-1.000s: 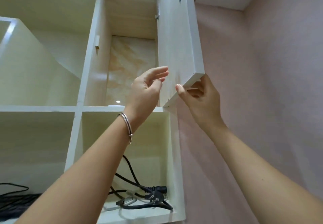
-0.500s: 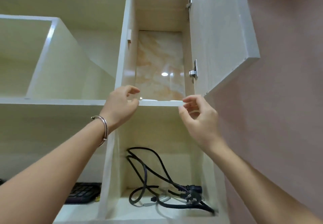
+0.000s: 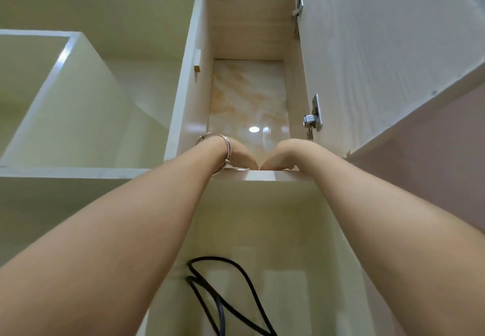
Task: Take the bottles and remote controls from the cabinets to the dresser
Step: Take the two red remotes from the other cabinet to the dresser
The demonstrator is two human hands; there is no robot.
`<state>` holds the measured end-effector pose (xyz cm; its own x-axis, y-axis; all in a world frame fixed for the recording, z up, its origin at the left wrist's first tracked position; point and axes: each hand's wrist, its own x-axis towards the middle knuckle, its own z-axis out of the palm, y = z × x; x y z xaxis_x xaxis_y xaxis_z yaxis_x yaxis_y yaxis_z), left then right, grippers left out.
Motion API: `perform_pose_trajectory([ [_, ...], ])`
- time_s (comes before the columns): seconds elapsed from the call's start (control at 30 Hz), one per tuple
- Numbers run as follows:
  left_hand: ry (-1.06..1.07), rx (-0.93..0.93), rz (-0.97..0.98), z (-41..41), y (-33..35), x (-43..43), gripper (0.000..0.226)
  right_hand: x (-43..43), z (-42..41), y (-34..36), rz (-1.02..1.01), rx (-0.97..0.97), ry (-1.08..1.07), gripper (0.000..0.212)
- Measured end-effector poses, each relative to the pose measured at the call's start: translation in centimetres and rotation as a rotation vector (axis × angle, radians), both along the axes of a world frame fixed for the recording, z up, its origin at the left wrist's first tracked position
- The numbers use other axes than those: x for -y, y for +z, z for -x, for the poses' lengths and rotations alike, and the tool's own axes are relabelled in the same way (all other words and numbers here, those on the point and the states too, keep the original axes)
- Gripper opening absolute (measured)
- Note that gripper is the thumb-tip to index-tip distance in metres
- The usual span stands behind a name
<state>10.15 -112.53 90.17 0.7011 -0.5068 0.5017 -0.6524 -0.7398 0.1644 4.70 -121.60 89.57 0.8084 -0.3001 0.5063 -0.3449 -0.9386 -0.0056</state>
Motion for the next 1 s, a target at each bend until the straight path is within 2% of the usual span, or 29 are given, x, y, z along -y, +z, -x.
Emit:
perform_pose_trajectory([
  [0.07, 0.077, 0.002, -0.094, -0.7, 0.1, 0.4, 0.034, -0.3, 0.0, 0.1, -0.007, -0.102, -0.020, 0.016],
  [0.13, 0.110, 0.009, -0.112, -1.2, 0.1, 0.6, 0.034, -0.5, -0.6, 0.3, -0.014, -0.170, -0.016, 0.021],
  [0.23, 0.146, 0.094, -0.129, -0.9, -0.2, 0.5, 0.034, -0.8, -1.5, 0.6, 0.000, -0.191, -0.027, 0.029],
  [0.3, 0.148, 0.128, -0.057, -0.8, -0.4, 0.2, 0.032, -0.7, -1.6, 0.6, -0.072, -0.166, -0.022, 0.030],
  [0.37, 0.098, 0.145, 0.122, -0.8, -0.4, -0.6, 0.029, -0.7, -1.1, 0.4, -0.119, -0.025, 0.009, 0.030],
  [0.47, -0.051, 0.219, 0.434, 0.0, -0.6, -2.0, 0.013, -0.7, 0.0, 0.0, -0.199, 0.434, 0.189, 0.015],
  [0.57, -0.211, 0.303, 0.640, 1.8, -1.5, -3.9, 0.005, -0.9, 1.1, -0.7, -0.323, 0.628, 0.364, 0.050],
  [0.63, -0.263, 0.359, 0.741, 3.2, -2.8, -5.7, 0.036, -1.2, 1.9, -1.8, -0.370, 0.701, 0.455, 0.061],
  [0.7, -0.237, 0.483, 0.796, 4.6, -4.7, -7.8, 0.055, -1.9, 2.8, -3.1, -0.377, 0.758, 0.512, 0.065],
  [0.77, -0.206, 0.557, 0.821, 5.6, -6.9, -9.9, 0.062, -2.8, 3.5, -4.7, -0.373, 0.781, 0.551, 0.068],
  [0.87, -0.128, 0.542, 0.842, 6.1, -10.1, -13.3, 0.064, -4.7, 4.3, -7.0, -0.438, 0.767, 0.631, 0.070],
  [1.0, 0.035, 0.466, 0.858, 7.2, -15.2, -18.4, 0.080, -8.6, 4.5, -11.3, -0.663, 0.696, 0.825, 0.064],
])
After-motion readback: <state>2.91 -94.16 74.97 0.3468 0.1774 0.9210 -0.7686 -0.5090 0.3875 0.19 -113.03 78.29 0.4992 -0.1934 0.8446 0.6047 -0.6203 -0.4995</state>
